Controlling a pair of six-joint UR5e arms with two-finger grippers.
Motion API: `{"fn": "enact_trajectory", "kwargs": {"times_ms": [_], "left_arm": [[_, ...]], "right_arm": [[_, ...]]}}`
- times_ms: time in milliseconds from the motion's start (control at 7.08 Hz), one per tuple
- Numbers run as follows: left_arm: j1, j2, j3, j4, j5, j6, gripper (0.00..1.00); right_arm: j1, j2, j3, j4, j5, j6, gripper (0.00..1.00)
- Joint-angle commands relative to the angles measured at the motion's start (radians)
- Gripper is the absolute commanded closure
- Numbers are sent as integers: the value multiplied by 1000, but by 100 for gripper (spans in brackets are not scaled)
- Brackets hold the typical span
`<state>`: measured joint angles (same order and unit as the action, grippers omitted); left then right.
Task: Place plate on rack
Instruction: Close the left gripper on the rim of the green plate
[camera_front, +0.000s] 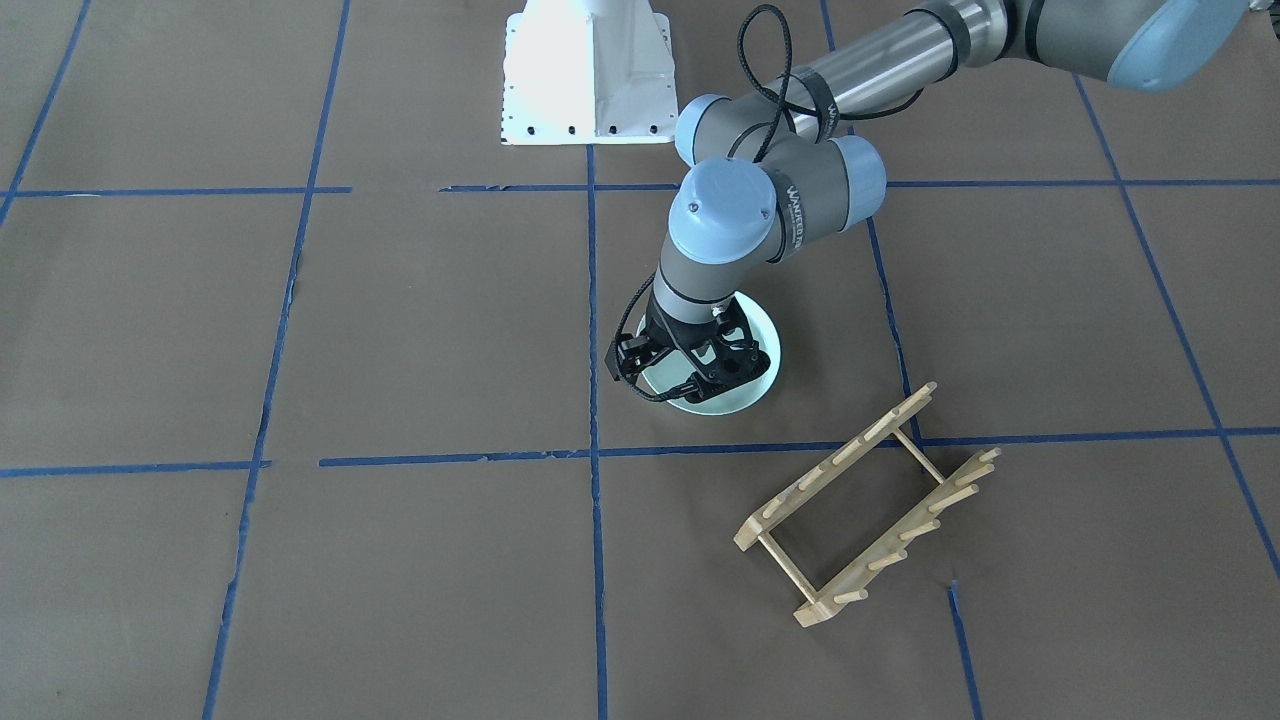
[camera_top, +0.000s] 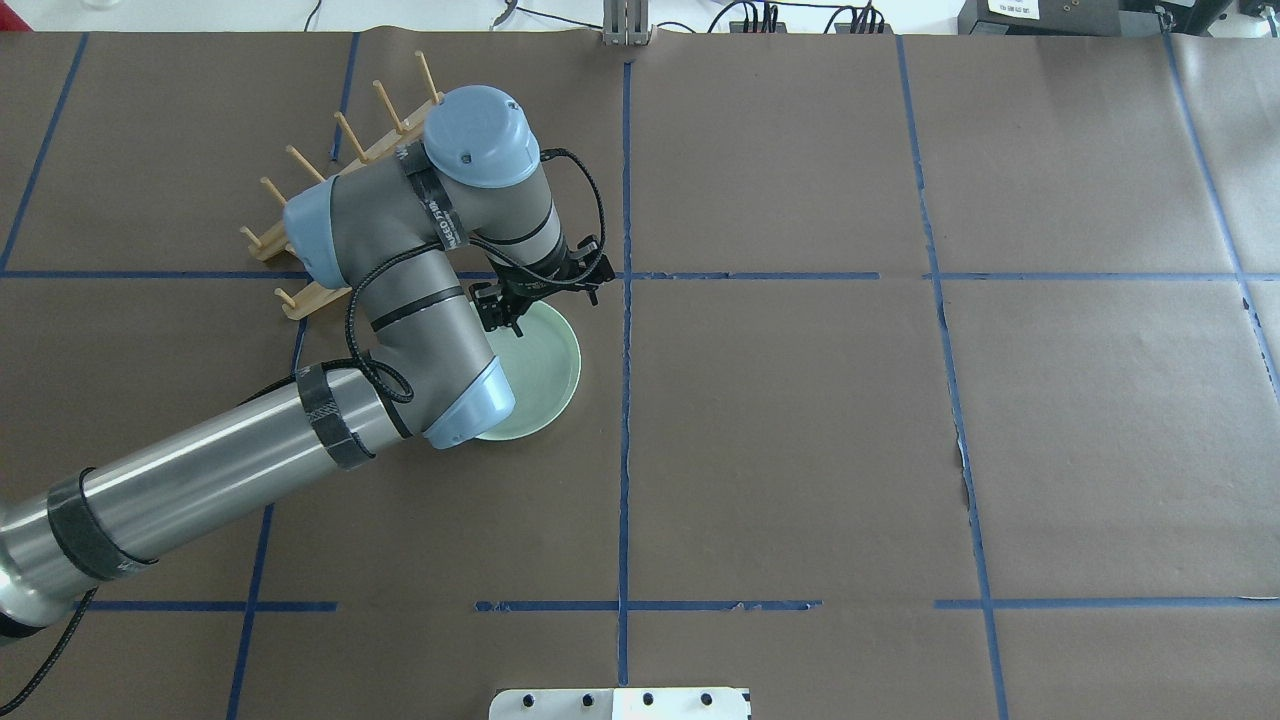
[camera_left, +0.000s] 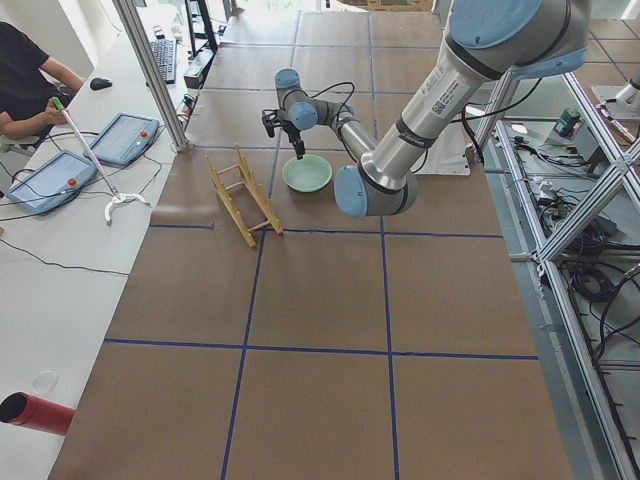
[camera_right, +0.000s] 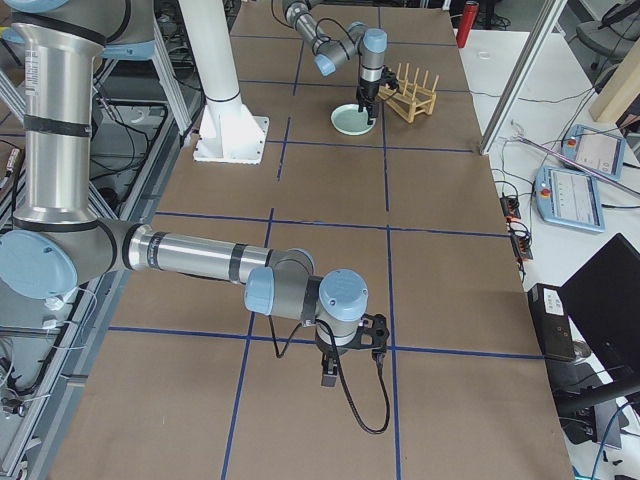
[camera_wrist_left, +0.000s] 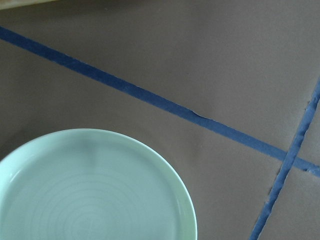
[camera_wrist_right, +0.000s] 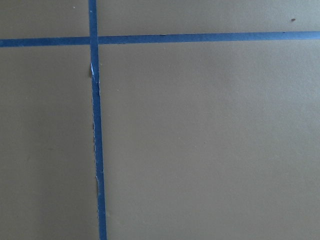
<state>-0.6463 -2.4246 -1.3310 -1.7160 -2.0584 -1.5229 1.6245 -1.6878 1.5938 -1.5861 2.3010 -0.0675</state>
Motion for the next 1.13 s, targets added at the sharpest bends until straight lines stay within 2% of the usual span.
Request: {"fn": "enact_trajectory", "kwargs": {"times_ms": [0, 141, 283, 424, 565, 707, 848, 989], "left_arm": [[20, -51, 108, -22, 36, 4, 4], [22, -57, 130, -33, 49, 7, 7], [23, -57, 134, -33, 49, 10, 15], [25, -56, 135, -33, 49, 10, 34], [37, -50, 135, -31, 50, 10, 49], [43, -48, 135, -28, 50, 10, 58], [43, -50, 131, -24, 49, 4, 100], [39, -50, 128, -24, 47, 7, 100]], "right_arm": [[0, -1, 0, 0, 0, 0, 0], [0, -1, 0, 0, 0, 0, 0], [0, 0, 0, 0, 0, 0, 0], [0, -1, 0, 0, 0, 0, 0], [0, 0, 0, 0, 0, 0, 0], [0, 0, 0, 0, 0, 0, 0], [0, 0, 0, 0, 0, 0, 0], [0, 0, 0, 0, 0, 0, 0]]}}
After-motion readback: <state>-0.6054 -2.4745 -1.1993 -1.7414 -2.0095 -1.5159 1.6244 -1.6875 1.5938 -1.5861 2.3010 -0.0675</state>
